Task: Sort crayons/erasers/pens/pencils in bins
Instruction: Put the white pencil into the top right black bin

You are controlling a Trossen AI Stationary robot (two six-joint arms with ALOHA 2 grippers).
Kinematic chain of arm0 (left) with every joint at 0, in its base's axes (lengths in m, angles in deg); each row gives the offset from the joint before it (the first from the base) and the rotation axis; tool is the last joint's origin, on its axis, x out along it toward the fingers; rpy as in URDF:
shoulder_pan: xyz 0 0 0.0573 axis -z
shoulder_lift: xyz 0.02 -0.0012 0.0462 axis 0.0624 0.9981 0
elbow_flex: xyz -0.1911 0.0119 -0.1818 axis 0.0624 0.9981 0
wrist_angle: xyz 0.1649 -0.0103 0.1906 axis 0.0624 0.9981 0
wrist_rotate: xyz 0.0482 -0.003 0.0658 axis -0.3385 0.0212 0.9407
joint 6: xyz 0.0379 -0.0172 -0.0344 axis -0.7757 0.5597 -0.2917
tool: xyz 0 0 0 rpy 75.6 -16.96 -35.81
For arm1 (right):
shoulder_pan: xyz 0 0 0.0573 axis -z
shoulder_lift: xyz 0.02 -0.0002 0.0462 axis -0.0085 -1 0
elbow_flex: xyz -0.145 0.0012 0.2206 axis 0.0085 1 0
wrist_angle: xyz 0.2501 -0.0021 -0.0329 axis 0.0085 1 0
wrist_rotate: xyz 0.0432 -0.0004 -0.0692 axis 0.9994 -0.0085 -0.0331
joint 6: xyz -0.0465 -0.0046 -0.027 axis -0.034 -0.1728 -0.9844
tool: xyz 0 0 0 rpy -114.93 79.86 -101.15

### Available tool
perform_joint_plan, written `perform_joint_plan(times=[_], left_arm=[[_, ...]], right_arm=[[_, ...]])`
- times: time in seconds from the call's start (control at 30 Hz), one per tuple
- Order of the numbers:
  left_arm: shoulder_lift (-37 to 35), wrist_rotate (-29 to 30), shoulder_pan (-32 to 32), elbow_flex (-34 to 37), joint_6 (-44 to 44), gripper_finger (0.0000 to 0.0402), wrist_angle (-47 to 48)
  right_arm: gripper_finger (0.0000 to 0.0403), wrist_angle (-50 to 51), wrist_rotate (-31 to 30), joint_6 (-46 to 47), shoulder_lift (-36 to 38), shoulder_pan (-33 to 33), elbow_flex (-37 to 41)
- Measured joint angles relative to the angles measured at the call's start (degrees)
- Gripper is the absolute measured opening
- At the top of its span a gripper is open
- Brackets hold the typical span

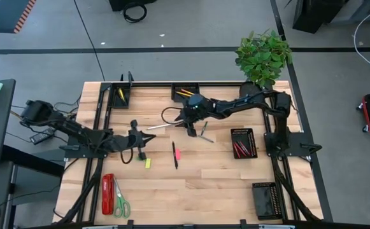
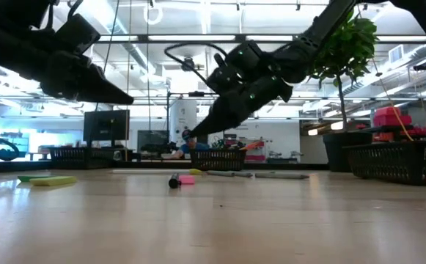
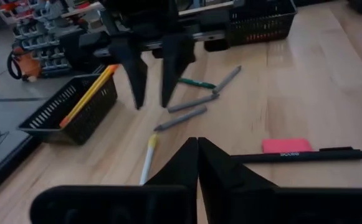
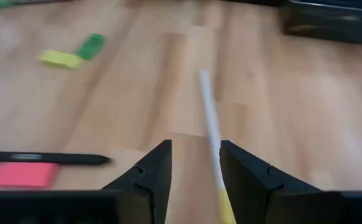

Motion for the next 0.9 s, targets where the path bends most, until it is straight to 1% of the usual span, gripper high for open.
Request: perform_joint_plan(times=[0.17,0.33,0.37,0.5,0.63,0.7,0.8,0.9], left_arm=[[0.52,0.02,0.06,0.42,2.01,0.0008,-0.02],[0.52,0.02,0.06,0.42,2.69,0.0027,-0.09],[0.50,0.02,0.06,0.42,2.71,0.0031,-0.16],[0.50,0.04,0.06,0.40,3.10,0.0036,-0.76],[0.50,0.02,0.04,0.40,3.33,0.0029,-0.98],[0.50,0.02,0.02,0.40,3.32,0.0023,-0.91],[0.50,0.02,0.02,0.40,3.32,0.0016,-0.57],[0.50,0.02,0.02,0.40,3.30,0.0013,-0.28]], right_arm=[[0.0140,-0.43,-2.88,-0.27,-0.04,0.99,1.09],[0.0140,-3.64,-3.23,0.08,-2.71,0.97,0.68],[0.0140,-2.53,-3.29,0.39,-2.91,0.93,0.90],[0.0140,-3.17,-3.50,1.73,-4.44,0.93,0.76],[0.0140,-6.20,-3.60,3.12,-7.44,0.89,0.20],[0.0140,-7.38,-4.77,3.05,-9.25,0.65,0.26],[0.0140,-9.93,-5.91,3.69,-10.51,0.64,0.13],[0.0140,-10.02,-5.80,4.62,-11.45,0.71,0.24]])
